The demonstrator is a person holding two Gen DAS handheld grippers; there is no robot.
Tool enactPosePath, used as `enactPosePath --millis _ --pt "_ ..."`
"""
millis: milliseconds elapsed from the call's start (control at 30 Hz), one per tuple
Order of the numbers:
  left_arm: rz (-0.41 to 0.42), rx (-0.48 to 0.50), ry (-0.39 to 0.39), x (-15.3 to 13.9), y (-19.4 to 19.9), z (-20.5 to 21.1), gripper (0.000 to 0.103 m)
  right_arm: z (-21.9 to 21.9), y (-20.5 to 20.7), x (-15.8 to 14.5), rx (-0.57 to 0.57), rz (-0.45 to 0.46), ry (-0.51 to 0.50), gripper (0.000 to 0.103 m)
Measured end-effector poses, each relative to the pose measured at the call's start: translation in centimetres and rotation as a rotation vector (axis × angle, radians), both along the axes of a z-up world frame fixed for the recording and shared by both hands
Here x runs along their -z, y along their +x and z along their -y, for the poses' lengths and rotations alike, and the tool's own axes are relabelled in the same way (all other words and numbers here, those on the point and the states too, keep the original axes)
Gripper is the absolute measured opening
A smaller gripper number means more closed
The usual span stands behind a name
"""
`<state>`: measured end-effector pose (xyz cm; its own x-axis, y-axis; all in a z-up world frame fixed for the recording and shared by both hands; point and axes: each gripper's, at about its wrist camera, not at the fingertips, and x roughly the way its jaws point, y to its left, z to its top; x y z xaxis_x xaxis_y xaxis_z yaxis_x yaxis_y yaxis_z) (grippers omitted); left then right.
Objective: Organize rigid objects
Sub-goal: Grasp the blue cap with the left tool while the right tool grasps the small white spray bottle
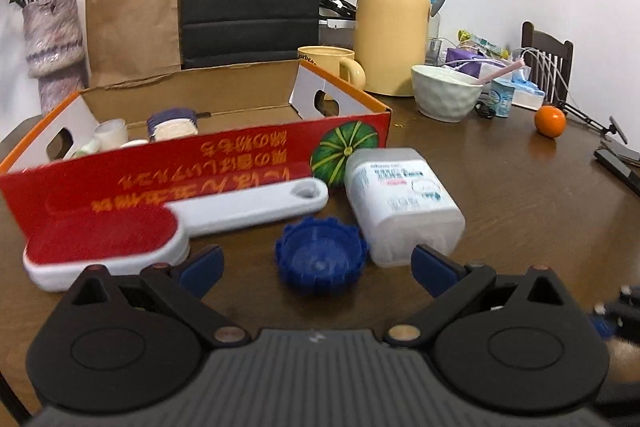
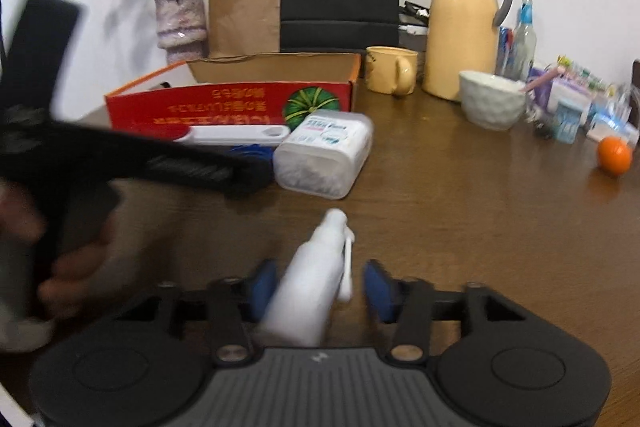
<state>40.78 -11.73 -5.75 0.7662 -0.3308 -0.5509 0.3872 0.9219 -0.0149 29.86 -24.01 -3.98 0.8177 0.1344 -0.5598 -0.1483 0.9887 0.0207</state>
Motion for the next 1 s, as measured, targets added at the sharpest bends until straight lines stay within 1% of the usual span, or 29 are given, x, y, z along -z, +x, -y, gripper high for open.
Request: enactPosePath --millis 67,133,167,200,267,300,333,433,533,633,667,700,767,833,1000 --pt "0.016 -0.004 0.02 0.0 0.5 0.7 0.098 0.4 0.6 0.0 -0.008 0.004 0.001 0.033" --pt "0.024 -0.007 0.041 0.2 0.9 1.3 0.094 1.0 1.5 0.1 -0.01 0.011 0.001 0.033" --pt "0.016 0.003 0.038 0.2 1.0 1.5 0.092 1.2 1.9 0.1 -0.015 0.014 -0.001 0.033" --pt "0.011 0.011 0.032 0.3 1.0 1.6 0.088 1.4 2.3 0.1 -0.019 0.017 0.001 0.033" --pt "-0.001 0.025 0.037 0.5 1.1 1.8 0.077 1.8 3.1 0.1 -0.044 0.017 0.016 0.033" --pt "-0.001 0.024 0.044 0.5 1.1 2.0 0.065 1.8 3.3 0.1 -0.055 0.018 0.018 0.033" --pt "-0.001 0.025 0.054 0.6 1.0 2.2 0.056 1.8 3.5 0.0 -0.067 0.02 0.016 0.033" --pt "0.012 0.012 0.073 0.7 0.4 2.1 0.056 1.8 3.5 0.1 -0.084 0.019 0.017 0.033" --pt "0.016 0.019 0.081 0.6 -0.8 1.6 0.056 1.8 2.9 0.0 -0.087 0.018 0.021 0.033" --pt "0.061 0.025 0.08 0.0 -3.7 0.8 0.055 1.8 2.1 -0.2 -0.095 0.025 0.034 0.033" --pt "0.074 0.017 0.077 -0.2 -4.7 0.4 0.055 1.7 1.7 -0.4 -0.097 0.032 0.036 0.031" --pt "0.084 0.009 0.073 -0.5 -5.6 0.0 0.055 1.6 1.3 -0.5 -0.101 0.039 0.036 0.027" --pt "0.096 -0.017 0.05 -1.1 -7.7 -1.0 0.055 1.2 0.5 -0.8 -0.109 0.047 0.029 0.027" --pt "0.084 -0.05 0.019 -1.5 -9.3 -2.3 0.055 0.6 -0.2 -0.8 -0.115 0.049 0.007 0.027" --pt "0.086 -0.138 -0.022 -2.7 -13.3 -5.7 0.055 -0.7 -2.8 -1.5 -0.144 0.075 0.014 0.027"
